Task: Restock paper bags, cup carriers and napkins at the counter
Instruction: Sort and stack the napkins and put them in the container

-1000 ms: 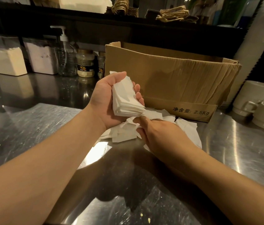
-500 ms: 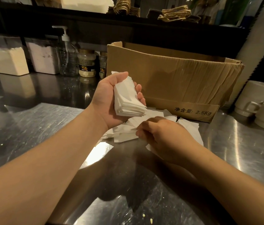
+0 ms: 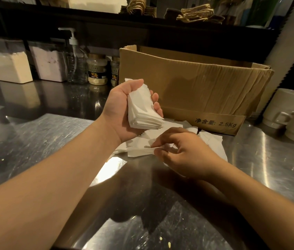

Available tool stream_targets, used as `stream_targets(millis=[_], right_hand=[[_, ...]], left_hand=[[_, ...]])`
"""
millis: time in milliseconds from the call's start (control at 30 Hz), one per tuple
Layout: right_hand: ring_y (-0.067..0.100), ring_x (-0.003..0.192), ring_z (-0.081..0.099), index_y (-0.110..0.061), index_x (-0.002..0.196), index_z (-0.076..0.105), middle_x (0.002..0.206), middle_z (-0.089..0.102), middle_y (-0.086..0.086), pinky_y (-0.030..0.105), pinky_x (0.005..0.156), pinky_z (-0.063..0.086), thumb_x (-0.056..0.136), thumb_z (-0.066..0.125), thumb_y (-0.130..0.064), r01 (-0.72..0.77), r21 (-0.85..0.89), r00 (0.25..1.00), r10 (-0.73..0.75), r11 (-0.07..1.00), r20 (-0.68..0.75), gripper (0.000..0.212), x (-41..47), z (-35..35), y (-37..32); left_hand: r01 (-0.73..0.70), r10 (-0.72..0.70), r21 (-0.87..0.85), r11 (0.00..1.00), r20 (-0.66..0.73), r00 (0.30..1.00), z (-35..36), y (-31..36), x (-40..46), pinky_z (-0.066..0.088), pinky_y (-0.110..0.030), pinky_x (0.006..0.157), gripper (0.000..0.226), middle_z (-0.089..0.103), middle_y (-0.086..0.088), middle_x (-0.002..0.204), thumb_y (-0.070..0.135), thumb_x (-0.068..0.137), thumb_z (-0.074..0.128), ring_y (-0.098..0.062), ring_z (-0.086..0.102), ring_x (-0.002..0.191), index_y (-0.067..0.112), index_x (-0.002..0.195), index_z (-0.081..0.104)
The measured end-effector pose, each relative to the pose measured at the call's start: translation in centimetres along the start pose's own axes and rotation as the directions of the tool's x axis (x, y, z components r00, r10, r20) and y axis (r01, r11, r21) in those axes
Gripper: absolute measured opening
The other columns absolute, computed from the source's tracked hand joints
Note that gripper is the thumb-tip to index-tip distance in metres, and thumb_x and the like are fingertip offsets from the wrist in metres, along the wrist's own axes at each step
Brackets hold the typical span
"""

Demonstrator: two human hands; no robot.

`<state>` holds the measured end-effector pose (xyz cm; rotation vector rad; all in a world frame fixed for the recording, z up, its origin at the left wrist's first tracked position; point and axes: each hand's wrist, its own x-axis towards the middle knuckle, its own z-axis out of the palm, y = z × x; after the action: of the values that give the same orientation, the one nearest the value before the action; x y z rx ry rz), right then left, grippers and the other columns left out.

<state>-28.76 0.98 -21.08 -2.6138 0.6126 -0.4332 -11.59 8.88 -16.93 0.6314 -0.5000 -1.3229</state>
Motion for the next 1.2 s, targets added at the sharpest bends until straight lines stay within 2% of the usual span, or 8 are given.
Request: stream_targets(millis=[433, 500, 600, 833, 933, 1033, 1100, 1200], right_hand=[[0.004, 0.111, 0.060, -0.030, 0.116, 0.076, 0.119, 0.067, -0.017, 0.023, 0.095, 0.051, 0.096, 0.065, -0.027, -0.082, 0.125, 0.996, 0.084, 0.989, -0.009, 0.023, 0.2, -0.3, -0.1], [0.004, 0.114, 0.057, -0.031, 0.112, 0.076, 0.118, 0.064, -0.019, 0.027, 0.100, 0.051, 0.092, 0.069, -0.023, -0.050, 0.085, 0.999, 0.051, 0.995, -0.005, 0.023, 0.0, -0.3, 0.0], [0.000, 0.115, 0.049, -0.038, 0.104, 0.075, 0.115, 0.058, -0.025, 0.024, 0.101, 0.047, 0.089, 0.075, -0.023, 0.020, 0.004, 1.000, -0.020, 1.000, 0.017, 0.022, -0.3, -0.2, 0.1], [0.008, 0.103, 0.053, -0.033, 0.108, 0.073, 0.108, 0.058, -0.014, 0.030, 0.086, 0.052, 0.093, 0.070, -0.024, 0.160, -0.047, 0.977, -0.165, 0.986, -0.138, 0.018, -0.7, -1.0, 0.1], [0.010, 0.105, 0.056, -0.032, 0.104, 0.071, 0.105, 0.059, -0.015, 0.030, 0.086, 0.052, 0.095, 0.061, -0.025, 0.268, -0.001, 0.952, -0.265, 0.963, -0.155, 0.016, -1.3, -2.1, 0.4], [0.008, 0.104, 0.057, -0.041, 0.101, 0.065, 0.105, 0.058, -0.019, 0.020, 0.084, 0.053, 0.092, 0.050, -0.031, 0.274, 0.015, 0.953, -0.270, 0.962, -0.137, 0.020, -1.8, -3.5, 0.2], [0.005, 0.101, 0.058, -0.039, 0.101, 0.064, 0.103, 0.059, -0.020, 0.015, 0.083, 0.052, 0.091, 0.050, -0.030, 0.286, 0.006, 0.946, -0.282, 0.958, -0.157, 0.019, -2.0, -4.4, 0.2], [0.005, 0.096, 0.060, -0.035, 0.100, 0.065, 0.097, 0.061, -0.022, 0.019, 0.081, 0.052, 0.092, 0.053, -0.029, 0.271, 0.056, 0.950, -0.258, 0.961, -0.174, 0.016, -2.2, -5.4, 0.2]], left_hand=[[-0.002, 0.002, 0.006, 1.000, 0.010, 1.000, 0.0, 0.0, 0.0, 0.053, -0.037, 0.079, 0.045, 0.063, -0.009, 0.095, 0.034, 0.081, 0.064, -0.021, 0.060, 0.075, 0.013, 0.120, 0.056], [0.003, -0.003, 0.000, 1.000, 0.011, 1.000, 0.0, 0.0, 0.0, 0.052, -0.037, 0.079, 0.043, 0.062, -0.009, 0.095, 0.034, 0.082, 0.064, -0.021, 0.060, 0.075, 0.013, 0.119, 0.056], [0.011, -0.011, -0.005, 1.000, 0.007, 1.000, 0.0, 0.0, -0.1, 0.051, -0.036, 0.081, 0.041, 0.062, -0.009, 0.094, 0.034, 0.084, 0.063, -0.021, 0.059, 0.076, 0.013, 0.118, 0.056], [0.041, -0.041, 0.008, 0.999, -0.005, 0.999, -0.3, 0.2, -0.1, 0.052, -0.034, 0.078, 0.044, 0.061, -0.008, 0.099, 0.036, 0.084, 0.064, -0.021, 0.059, 0.078, 0.014, 0.122, 0.056], [0.077, -0.077, 0.050, 0.996, -0.006, 0.997, -0.3, 0.4, -0.2, 0.051, -0.033, 0.078, 0.048, 0.061, -0.008, 0.106, 0.037, 0.084, 0.065, -0.020, 0.059, 0.081, 0.014, 0.125, 0.056], [0.141, -0.141, 0.143, 0.980, -0.014, 0.990, -0.1, 0.5, -0.4, 0.051, -0.033, 0.076, 0.050, 0.061, -0.009, 0.108, 0.038, 0.082, 0.065, -0.020, 0.058, 0.081, 0.015, 0.125, 0.055], [0.203, -0.202, 0.243, 0.949, -0.031, 0.979, 0.2, 0.3, -0.6, 0.052, -0.035, 0.075, 0.051, 0.062, -0.010, 0.106, 0.038, 0.081, 0.064, -0.021, 0.059, 0.081, 0.014, 0.125, 0.056], [0.290, -0.278, 0.419, 0.860, -0.092, 0.956, 0.9, -0.5, -0.8, 0.052, -0.039, 0.080, 0.048, 0.066, -0.010, 0.098, 0.039, 0.081, 0.065, -0.023, 0.062, 0.084, 0.015, 0.122, 0.059]])
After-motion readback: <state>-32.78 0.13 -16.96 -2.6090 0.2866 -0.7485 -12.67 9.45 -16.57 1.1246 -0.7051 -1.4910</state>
